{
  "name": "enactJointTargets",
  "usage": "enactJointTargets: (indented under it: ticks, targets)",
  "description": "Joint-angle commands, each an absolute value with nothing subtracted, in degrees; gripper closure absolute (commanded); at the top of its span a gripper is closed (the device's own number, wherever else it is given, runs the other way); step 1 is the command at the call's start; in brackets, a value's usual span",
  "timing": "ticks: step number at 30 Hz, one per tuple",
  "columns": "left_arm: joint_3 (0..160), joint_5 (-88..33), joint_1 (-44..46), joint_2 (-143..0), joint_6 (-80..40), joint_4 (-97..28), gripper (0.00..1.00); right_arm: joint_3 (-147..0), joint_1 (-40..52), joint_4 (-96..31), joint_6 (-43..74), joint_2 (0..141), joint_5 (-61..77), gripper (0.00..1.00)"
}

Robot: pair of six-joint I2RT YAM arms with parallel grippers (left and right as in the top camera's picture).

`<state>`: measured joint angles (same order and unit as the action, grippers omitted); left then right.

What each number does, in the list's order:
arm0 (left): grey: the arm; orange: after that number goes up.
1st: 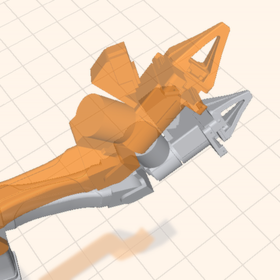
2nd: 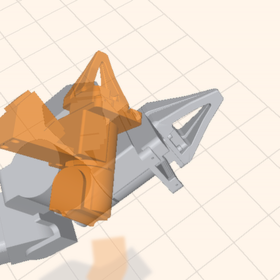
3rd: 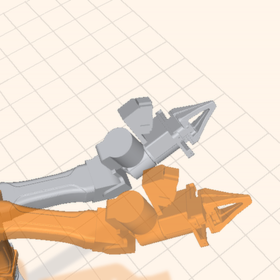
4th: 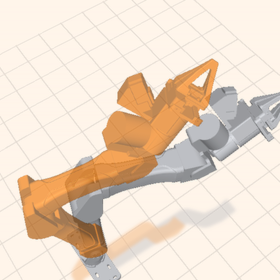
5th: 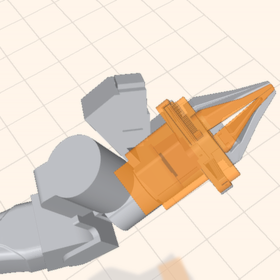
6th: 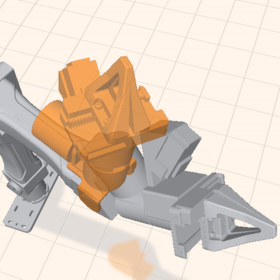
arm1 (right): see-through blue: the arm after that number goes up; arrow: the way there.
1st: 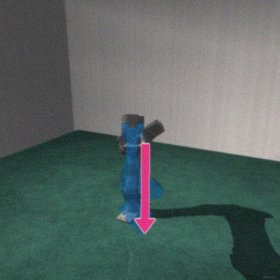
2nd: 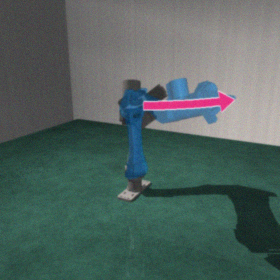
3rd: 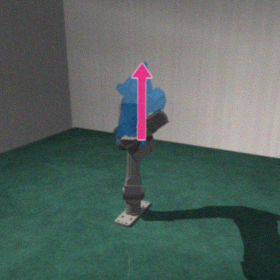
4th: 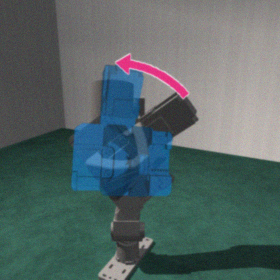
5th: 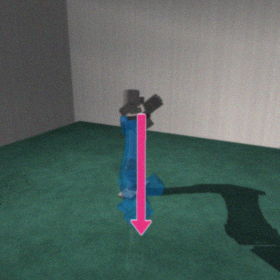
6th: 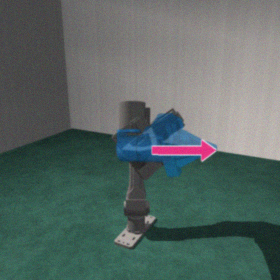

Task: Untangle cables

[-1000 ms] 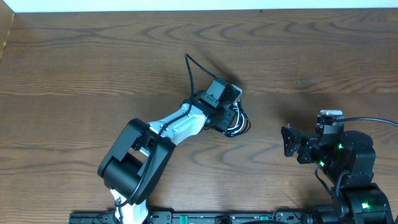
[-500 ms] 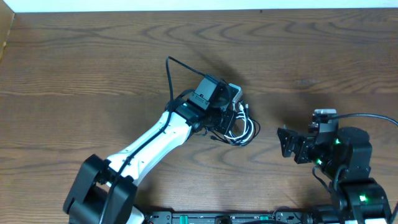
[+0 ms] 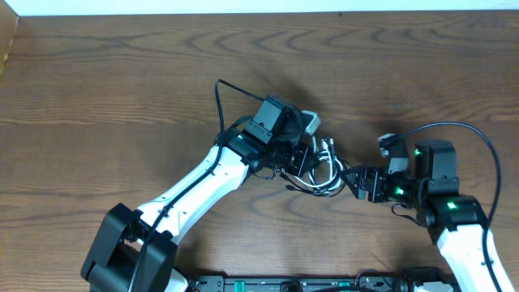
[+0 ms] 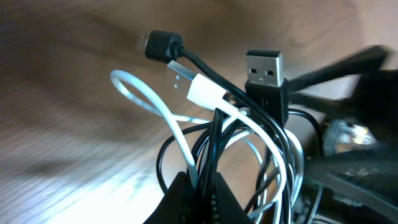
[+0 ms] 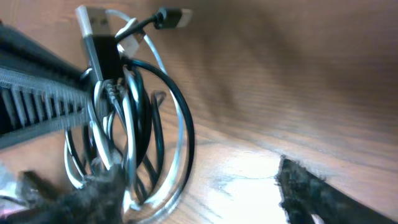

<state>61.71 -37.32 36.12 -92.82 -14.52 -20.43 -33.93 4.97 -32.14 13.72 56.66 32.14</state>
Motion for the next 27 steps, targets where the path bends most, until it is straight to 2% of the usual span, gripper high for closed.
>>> enactJointTargets:
  ticks: [1,3,4,5,6,7,9,12,14,16,18,21,23,27]
  targets:
    - [61.7,-44.6,36.2,-91.9,-15.7,-19.5,0.92,-33.5,5.3,-30.5,13.7,60.7,37.8,0.36]
    - [61.7,-44.6,36.2,-91.9,-15.8,-19.5,0.92,-33.5,5.4,-30.0,14.2,62.5,38.1,0.52]
    - [61.7,-44.6,36.2,-91.9,-15.8,-19.5,0.93,-33.5,5.3,-30.0,14.4,63.3,38.1,0.67]
    - [61.7,-44.5,36.2,-91.9,-15.8,-19.5,0.93,-33.5,5.3,-30.0,14.3,64.1,37.9,0.87]
    - [61.7,-44.4,36.2,-91.9,-15.8,-19.5,0.92,-33.5,5.3,-30.2,14.3,64.5,37.3,0.96]
    - [61.7,-44.3,36.2,-91.9,-15.7,-19.7,0.93,-33.5,5.3,-30.7,14.3,65.2,35.5,0.99]
    - [61.7,-44.3,36.2,-91.9,-15.5,-20.2,0.92,-33.5,5.3,-32.1,14.3,66.2,28.6,0.99]
    - [61.7,-43.1,35.9,-91.9,-13.4,-22.2,0.93,-33.5,5.3,-36.1,15.3,67.6,8.9,0.99]
    - [61.7,-37.8,35.3,-91.9,-13.4,-25.0,0.92,-33.5,5.3,-39.8,22.2,68.5,-6.5,0.99]
    - [61.7,-33.5,34.9,-91.9,-13.3,-27.2,0.92,-33.5,5.3,-42.1,27.4,68.7,-13.9,0.99]
    - [61.7,-32.2,34.7,-91.9,-13.3,-28.1,0.92,-33.5,5.3,-42.5,29.8,68.6,-16.3,0.99]
    - [61.7,-32.2,34.7,-91.9,-12.7,-28.2,0.92,-33.5,5.3,-41.9,31.3,68.6,-15.6,0.8]
    - [61.7,-32.3,34.7,-91.9,-12.7,-28.2,0.93,-33.5,5.3,-40.6,31.7,68.6,-13.3,0.74]
    - [61.7,-32.3,34.7,-91.9,-12.8,-28.3,0.93,-33.5,5.3,-37.0,30.6,68.6,-3.2,0.7]
